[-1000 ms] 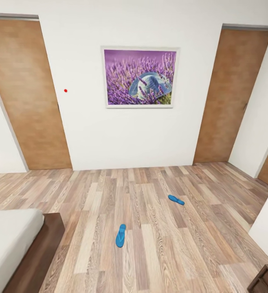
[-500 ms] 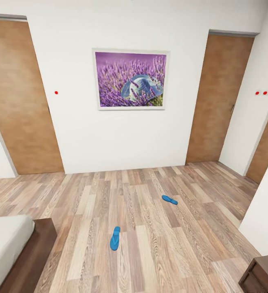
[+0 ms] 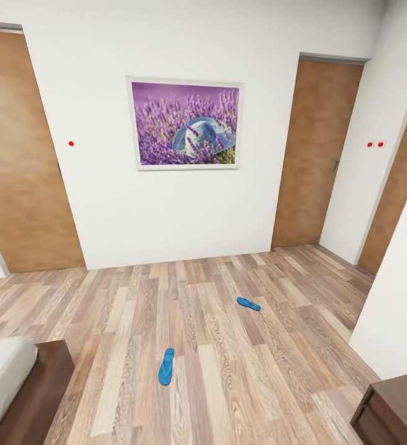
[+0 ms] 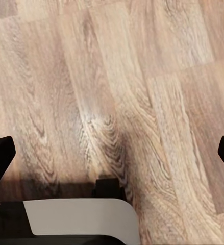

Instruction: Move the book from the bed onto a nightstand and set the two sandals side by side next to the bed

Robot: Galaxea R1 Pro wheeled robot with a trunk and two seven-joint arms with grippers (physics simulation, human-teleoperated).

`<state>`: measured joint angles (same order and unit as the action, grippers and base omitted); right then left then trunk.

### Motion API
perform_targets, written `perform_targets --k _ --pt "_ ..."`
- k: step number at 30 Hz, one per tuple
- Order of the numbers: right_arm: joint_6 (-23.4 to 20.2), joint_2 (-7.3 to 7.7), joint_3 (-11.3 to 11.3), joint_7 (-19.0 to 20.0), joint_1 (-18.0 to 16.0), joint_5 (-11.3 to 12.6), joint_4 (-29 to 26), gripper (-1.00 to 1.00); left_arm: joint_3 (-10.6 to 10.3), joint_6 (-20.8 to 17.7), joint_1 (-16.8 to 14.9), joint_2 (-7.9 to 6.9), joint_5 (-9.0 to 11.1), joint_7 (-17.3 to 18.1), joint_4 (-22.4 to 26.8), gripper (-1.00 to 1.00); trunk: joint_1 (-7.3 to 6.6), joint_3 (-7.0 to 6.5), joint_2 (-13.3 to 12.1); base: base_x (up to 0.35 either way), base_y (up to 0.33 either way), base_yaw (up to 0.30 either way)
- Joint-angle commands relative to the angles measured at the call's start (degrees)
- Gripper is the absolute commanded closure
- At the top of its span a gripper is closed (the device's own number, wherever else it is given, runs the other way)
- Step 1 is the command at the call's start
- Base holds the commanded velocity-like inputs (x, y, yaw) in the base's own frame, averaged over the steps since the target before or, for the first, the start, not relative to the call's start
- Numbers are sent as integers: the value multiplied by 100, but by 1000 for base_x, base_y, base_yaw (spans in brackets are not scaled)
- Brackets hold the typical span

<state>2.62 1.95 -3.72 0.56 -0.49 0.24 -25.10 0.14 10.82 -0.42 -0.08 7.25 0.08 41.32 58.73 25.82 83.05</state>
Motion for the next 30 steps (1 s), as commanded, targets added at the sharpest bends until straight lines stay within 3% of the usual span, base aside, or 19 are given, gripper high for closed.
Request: perform_targets --k 1,30 --pt "20 -2 -14 6 -4 3 5 -100 -5 15 -2 -1 49 1 -2 -100 0 1 3 0 0 -129" --pt "20 -2 -6 5 -3 -6 5 -100 -5 16 -2 -1 49 1 -2 -100 0 -48 3 0 0 -47"
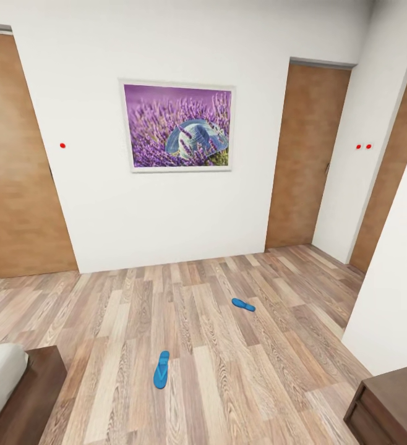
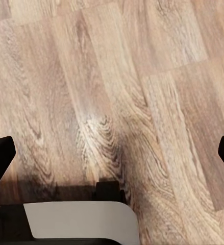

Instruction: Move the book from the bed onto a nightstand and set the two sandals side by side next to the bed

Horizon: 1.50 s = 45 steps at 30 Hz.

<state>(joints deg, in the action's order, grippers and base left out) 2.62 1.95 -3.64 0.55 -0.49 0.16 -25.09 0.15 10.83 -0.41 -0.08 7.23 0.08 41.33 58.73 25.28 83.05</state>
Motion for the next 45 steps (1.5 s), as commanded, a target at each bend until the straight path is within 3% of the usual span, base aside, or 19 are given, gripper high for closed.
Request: perform_targets --k 1,45 --pt "19 -2 -15 6 -3 2 4 -100 -6 15 -3 -1 50 1 -2 -100 0 9 3 0 0 -2" --pt "19 -2 -20 5 -3 4 4 -100 -6 15 -3 -1 50 1 -2 -100 0 398 3 0 0 0"
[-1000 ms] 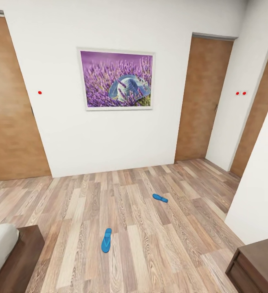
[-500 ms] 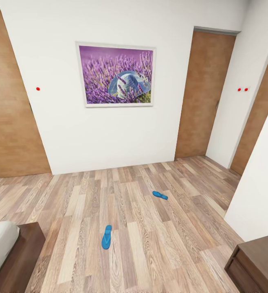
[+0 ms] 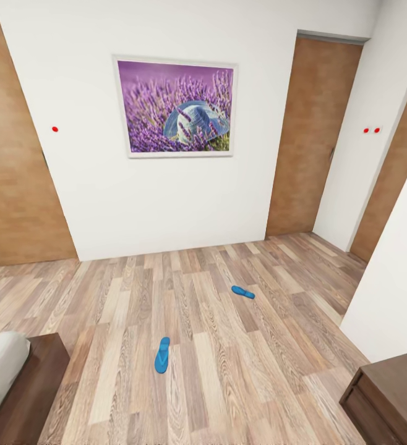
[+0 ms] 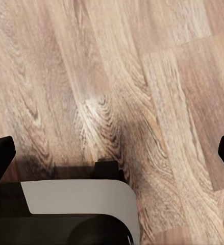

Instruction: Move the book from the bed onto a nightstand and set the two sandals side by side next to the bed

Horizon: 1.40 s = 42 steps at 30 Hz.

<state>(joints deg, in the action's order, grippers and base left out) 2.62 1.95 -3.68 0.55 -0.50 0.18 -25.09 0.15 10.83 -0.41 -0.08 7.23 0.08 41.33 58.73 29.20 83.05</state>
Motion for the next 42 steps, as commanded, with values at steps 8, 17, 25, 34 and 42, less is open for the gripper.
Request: perform_targets --k 8,17,25,34,42 --pt "19 -2 -22 7 -3 5 4 -100 -6 15 -3 -1 50 1 -2 -100 0 77 3 0 0 -54" --pt "19 -2 -18 7 -3 0 4 -100 -6 11 -3 -1 50 1 -2 -100 0 95 3 111 -18 -26" --pt "19 -2 -17 5 -3 0 4 -100 -6 12 -3 -1 50 1 -2 -100 0 95 3 201 -21 -1" --pt "19 -2 -18 7 -3 0 4 -100 -6 9 -3 -1 50 1 -2 -100 0 95 3 137 -1 0" --pt "19 -2 -18 7 -3 0 4 -100 -6 8 -3 -1 50 1 -2 -100 0 95 3 295 0 0"
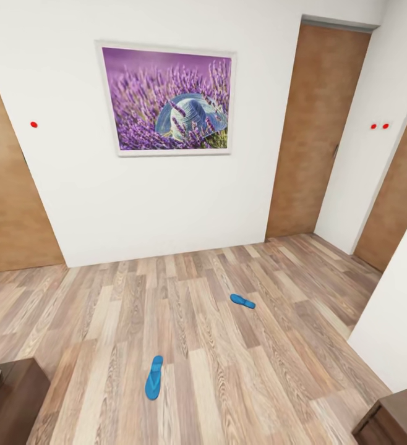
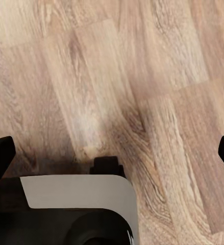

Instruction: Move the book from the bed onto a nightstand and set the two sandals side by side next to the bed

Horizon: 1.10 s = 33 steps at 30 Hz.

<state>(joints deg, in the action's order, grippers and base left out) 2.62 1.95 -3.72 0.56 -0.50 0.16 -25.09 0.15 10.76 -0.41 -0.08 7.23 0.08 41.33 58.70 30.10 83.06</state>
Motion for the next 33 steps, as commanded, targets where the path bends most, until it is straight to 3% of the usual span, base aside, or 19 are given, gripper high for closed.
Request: perform_targets --k 1,33 --pt "19 -2 -15 6 -3 2 4 -100 -6 17 -3 -1 50 1 -2 -100 3 5 2 274 0 0" --pt "19 -2 -18 5 -3 2 4 -100 -6 19 -2 -1 42 1 -2 -100 3 5 2 193 0 0"
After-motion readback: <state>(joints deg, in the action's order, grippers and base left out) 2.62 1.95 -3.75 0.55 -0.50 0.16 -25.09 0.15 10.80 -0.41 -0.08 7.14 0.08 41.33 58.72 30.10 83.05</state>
